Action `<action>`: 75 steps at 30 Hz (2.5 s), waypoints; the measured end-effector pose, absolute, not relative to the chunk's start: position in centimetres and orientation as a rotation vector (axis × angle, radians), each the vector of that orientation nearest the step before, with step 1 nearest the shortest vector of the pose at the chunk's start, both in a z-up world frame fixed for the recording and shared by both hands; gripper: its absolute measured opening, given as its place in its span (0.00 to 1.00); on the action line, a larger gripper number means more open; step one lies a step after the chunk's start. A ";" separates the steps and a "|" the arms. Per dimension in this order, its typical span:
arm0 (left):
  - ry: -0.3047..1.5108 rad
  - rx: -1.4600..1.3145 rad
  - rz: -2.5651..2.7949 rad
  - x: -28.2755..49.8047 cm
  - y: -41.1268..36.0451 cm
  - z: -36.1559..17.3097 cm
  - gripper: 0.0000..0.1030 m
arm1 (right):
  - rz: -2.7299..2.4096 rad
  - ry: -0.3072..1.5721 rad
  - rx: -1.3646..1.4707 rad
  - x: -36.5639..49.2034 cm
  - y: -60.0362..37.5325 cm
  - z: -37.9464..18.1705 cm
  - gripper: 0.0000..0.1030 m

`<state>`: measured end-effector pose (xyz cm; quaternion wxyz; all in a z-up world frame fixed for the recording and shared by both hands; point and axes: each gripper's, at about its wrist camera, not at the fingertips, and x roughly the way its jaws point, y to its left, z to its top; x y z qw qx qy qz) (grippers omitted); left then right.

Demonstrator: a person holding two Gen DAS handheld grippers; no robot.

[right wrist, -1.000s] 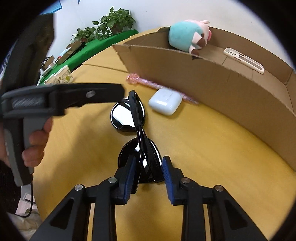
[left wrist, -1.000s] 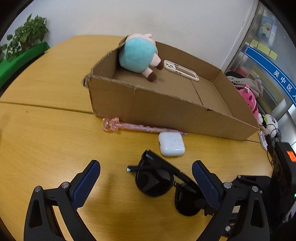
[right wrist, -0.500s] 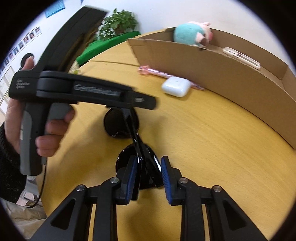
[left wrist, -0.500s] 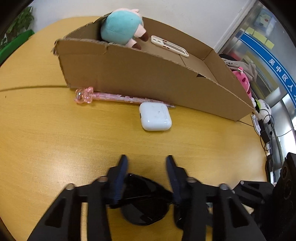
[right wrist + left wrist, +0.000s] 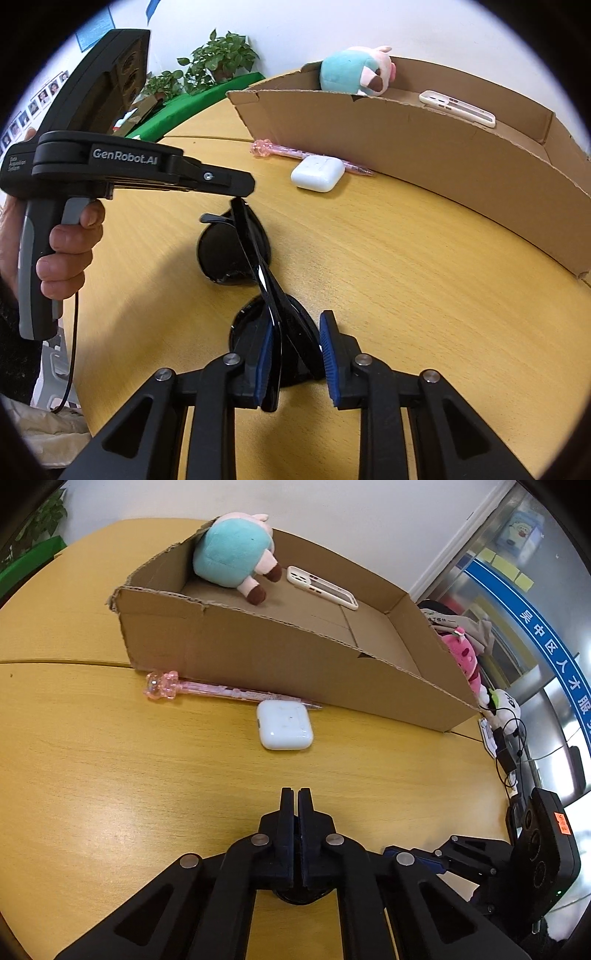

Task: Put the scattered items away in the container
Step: 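Lower the right tool onto the black sunglasses and close on them, then lift the sunglasses with the right tool and carry them over the box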

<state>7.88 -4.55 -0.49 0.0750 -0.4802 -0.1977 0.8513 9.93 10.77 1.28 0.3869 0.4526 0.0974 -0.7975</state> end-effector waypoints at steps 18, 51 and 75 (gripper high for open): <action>-0.753 -1.358 2.513 9.5 -5.6 -0.5 0.76 | -2.046 0.209 1.131 9.1 9.3 2.3 0.08; -0.760 -1.272 2.291 4.8 -0.7 5.2 0.30 | -2.151 0.042 0.935 8.6 11.8 9.2 0.08; -0.358 -1.064 2.343 -16.1 5.4 20.7 0.30 | -2.310 -0.090 0.803 -10.6 18.2 23.5 0.07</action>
